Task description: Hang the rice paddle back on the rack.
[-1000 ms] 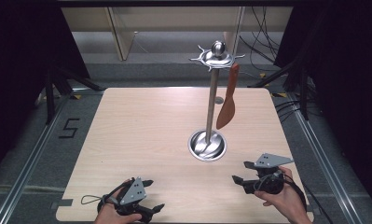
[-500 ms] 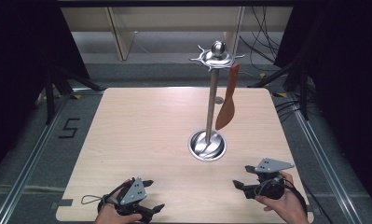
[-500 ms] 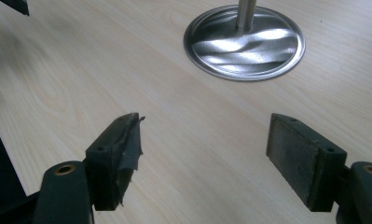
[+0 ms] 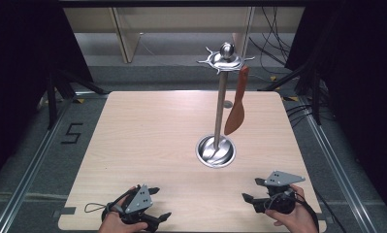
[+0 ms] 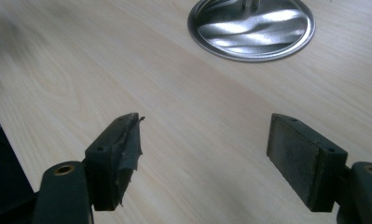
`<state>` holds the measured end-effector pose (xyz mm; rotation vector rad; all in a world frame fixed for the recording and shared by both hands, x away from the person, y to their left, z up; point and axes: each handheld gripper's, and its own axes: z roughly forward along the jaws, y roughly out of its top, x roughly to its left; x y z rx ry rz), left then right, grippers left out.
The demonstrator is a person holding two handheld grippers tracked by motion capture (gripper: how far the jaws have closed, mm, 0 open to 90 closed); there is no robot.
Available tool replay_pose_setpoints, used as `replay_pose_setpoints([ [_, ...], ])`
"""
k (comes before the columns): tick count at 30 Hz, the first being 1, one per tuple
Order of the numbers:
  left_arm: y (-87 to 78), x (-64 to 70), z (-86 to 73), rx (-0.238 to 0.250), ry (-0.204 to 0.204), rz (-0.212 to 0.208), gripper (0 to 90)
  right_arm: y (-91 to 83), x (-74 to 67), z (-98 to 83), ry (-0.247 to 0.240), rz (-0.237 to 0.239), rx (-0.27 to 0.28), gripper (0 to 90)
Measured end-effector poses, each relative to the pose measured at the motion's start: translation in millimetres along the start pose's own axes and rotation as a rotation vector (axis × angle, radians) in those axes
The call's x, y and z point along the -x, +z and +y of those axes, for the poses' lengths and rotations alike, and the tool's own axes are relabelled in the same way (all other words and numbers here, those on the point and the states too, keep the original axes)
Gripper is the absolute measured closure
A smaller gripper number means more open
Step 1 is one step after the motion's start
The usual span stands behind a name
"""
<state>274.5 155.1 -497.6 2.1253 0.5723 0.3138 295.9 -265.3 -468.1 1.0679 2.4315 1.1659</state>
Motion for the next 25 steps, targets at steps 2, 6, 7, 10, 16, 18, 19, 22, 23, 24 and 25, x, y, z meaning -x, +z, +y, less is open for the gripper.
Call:
replay_pose_setpoints([
  [2,0.1,-0.2,-0.3,0.0,-0.001,0.0,15.2,-0.8,-1.7,-2.3,0.007,-0.005,-0.002,26.3],
  [6,0.1,-0.2,-0.2,0.001,-0.002,0.001,15.2,-1.0,-2.5,-6.3,0.004,0.033,-0.017,25.2],
  [7,-0.6,-0.4,0.1,-0.01,0.001,-0.006,15.1,-1.2,-4.6,-7.4,0.009,0.01,-0.016,25.1],
  [10,-0.9,-0.7,0.2,-0.015,0.004,-0.006,15.2,-4.0,-5.8,-9.3,0.004,-0.01,-0.002,24.7],
  [16,-0.7,-0.4,0.1,-0.01,0.003,-0.004,15.2,-7.9,-7.4,-14.0,0.01,-0.011,0.004,23.9],
  [18,-0.8,-0.5,0.0,-0.012,-0.001,-0.01,15.2,-7.6,-8.9,-15.5,0.013,-0.016,0.003,23.9],
  [19,-0.8,-0.2,-0.1,-0.007,-0.002,-0.006,15.2,-7.9,-9.7,-15.9,0.017,-0.012,-0.004,23.9],
  [22,-0.6,-0.6,-0.1,-0.009,-0.001,-0.005,15.2,-7.8,-9.7,-16.6,0.008,-0.011,-0.007,23.9],
  [23,-0.7,-0.7,0.2,-0.01,0.005,-0.005,15.2,-6.9,-10.0,-17.0,0.012,-0.009,-0.003,23.9],
  [24,-0.7,-0.6,0.1,-0.011,0.003,-0.005,15.2,-6.5,-10.6,-17.2,0.023,-0.01,-0.012,23.9],
  [25,-0.6,-0.5,0.2,-0.009,0.002,-0.004,15.1,-6.3,-11.8,-17.4,0.036,-0.007,-0.011,24.0],
])
